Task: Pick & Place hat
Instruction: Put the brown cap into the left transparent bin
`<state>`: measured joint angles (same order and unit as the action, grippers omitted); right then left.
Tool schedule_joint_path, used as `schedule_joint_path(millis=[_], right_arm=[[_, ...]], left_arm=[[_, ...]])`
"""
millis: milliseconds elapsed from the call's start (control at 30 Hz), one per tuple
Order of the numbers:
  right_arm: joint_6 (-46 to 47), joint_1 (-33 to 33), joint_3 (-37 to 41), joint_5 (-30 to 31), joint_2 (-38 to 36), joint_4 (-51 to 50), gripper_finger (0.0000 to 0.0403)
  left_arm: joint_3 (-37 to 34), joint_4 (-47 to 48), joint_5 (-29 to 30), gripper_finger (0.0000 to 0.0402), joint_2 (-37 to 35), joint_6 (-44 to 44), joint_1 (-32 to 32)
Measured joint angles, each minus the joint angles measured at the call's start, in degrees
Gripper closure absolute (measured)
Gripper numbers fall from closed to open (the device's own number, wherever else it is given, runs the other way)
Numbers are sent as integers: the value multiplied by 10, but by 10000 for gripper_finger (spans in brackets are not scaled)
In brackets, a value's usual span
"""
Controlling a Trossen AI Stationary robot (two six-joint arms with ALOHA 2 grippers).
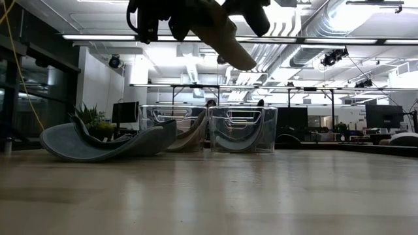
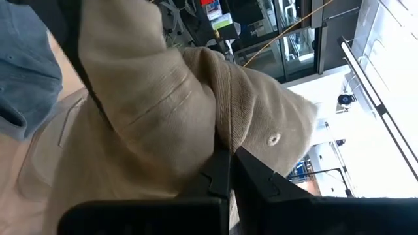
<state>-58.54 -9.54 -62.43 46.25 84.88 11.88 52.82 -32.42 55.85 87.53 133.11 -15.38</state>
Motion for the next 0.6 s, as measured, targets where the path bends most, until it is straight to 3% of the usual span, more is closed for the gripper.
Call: schedule_joint_path(millis=[300, 600], right_arm=[[23, -13, 0, -6, -1, 0, 399], [75, -30, 0, 0, -30, 6, 325]], left_arm=[[0, 9, -1, 401, 0, -14, 0], [0, 2, 2, 401, 0, -40, 0]])
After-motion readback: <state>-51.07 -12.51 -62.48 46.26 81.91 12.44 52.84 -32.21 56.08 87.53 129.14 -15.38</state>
